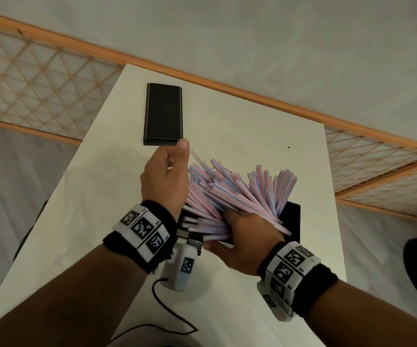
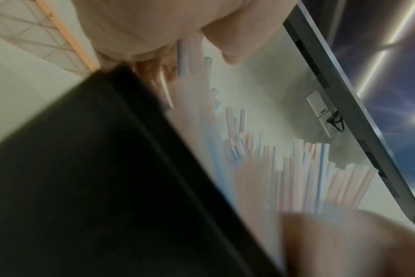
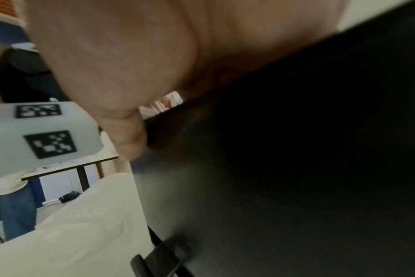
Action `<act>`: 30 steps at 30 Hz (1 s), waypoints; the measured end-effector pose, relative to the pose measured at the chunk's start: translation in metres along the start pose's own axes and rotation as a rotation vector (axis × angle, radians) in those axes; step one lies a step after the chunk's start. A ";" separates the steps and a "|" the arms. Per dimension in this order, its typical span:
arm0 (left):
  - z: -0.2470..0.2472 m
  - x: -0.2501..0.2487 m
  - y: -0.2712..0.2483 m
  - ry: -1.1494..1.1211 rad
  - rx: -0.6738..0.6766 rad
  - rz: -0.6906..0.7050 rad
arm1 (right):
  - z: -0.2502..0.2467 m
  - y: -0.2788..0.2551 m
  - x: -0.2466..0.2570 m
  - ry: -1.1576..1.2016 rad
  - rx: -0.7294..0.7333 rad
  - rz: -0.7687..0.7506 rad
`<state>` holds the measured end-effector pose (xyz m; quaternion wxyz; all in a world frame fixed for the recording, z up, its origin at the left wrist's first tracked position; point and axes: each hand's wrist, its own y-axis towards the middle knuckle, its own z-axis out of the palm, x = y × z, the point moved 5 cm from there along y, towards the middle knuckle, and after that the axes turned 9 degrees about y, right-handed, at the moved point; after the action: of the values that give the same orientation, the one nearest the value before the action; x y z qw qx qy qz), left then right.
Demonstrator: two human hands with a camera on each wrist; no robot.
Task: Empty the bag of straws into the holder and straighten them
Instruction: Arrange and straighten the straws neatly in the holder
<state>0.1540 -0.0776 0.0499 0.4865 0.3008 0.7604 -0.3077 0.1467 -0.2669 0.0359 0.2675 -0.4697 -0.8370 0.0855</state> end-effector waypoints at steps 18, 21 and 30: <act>0.007 0.006 -0.036 -0.311 0.127 -0.148 | 0.014 -0.025 -0.021 0.086 -0.048 0.074; 0.008 0.010 -0.036 -0.298 0.134 -0.155 | 0.013 -0.026 -0.029 -0.036 -0.036 0.188; 0.007 0.020 -0.039 -0.220 0.106 -0.104 | 0.021 -0.011 -0.028 0.008 0.071 0.182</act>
<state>0.1215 -0.1047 0.0363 0.5337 0.2505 0.6997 -0.4035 0.1388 -0.2937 0.0124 0.2785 -0.5344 -0.7862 0.1371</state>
